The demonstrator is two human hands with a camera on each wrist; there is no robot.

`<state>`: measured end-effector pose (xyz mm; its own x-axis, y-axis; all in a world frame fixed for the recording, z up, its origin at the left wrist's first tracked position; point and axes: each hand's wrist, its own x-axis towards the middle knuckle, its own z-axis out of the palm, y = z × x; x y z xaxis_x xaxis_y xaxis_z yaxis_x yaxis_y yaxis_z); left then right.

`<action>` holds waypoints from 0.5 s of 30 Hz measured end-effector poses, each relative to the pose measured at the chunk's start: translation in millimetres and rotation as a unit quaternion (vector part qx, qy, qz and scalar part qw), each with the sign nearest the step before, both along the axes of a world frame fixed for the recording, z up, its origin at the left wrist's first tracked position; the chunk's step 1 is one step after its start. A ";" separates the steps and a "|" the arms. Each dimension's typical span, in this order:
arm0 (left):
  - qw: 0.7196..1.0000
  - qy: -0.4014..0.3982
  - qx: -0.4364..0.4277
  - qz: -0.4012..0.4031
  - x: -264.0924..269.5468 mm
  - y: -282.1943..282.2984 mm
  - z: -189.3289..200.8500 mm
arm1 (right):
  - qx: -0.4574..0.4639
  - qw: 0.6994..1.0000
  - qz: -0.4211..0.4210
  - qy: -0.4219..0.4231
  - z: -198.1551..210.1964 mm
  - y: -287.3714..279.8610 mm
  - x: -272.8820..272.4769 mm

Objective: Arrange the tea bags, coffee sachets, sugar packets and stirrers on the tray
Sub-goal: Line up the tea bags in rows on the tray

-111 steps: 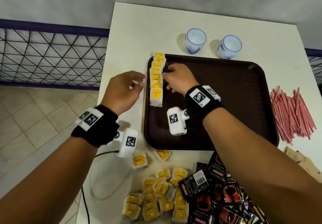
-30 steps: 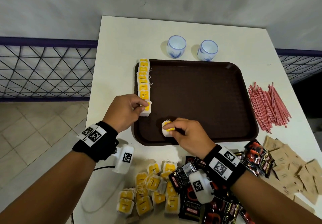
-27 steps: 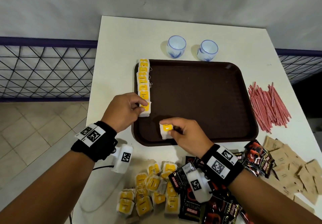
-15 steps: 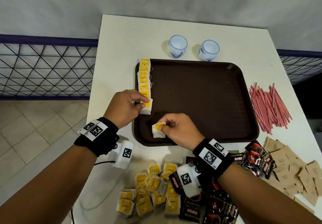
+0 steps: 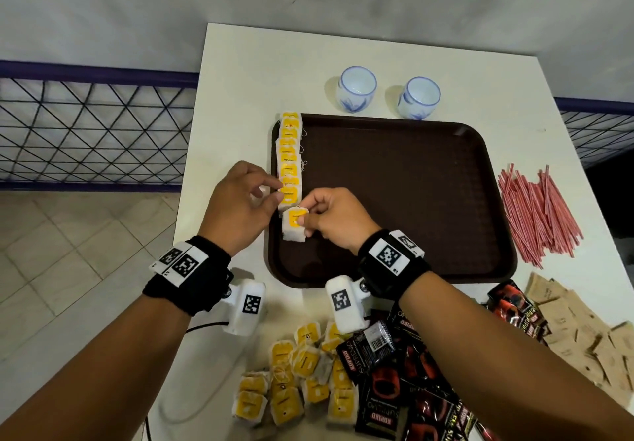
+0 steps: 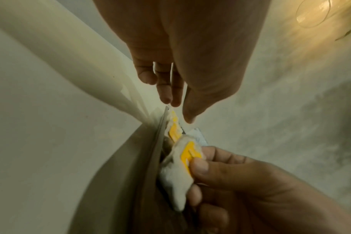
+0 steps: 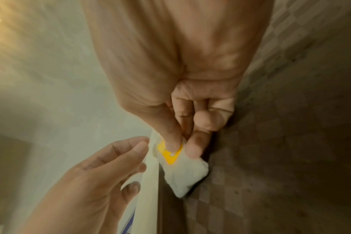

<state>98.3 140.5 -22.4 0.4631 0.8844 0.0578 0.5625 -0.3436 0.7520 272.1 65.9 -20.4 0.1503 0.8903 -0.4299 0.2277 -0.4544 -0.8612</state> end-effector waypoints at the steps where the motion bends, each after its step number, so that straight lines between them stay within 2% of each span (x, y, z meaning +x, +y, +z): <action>1: 1.000 0.001 0.002 0.003 -4.8 -3.8 1.4 | -0.007 1.000 0.001 0.003 0.5 3.2 -1.2; 5: 1.000 -0.008 -0.004 -0.004 -28.8 -29.0 5.8 | -0.020 1.000 0.005 -0.007 0.4 12.9 -4.1; 9: 0.998 -0.032 -0.062 -0.001 -50.7 -55.8 9.8 | -0.021 1.000 0.007 -0.021 1.7 14.8 -6.8; 15: 0.994 -0.023 -0.104 -0.040 -69.8 -90.6 9.2 | -0.022 0.999 -0.015 -0.046 4.0 18.1 -12.1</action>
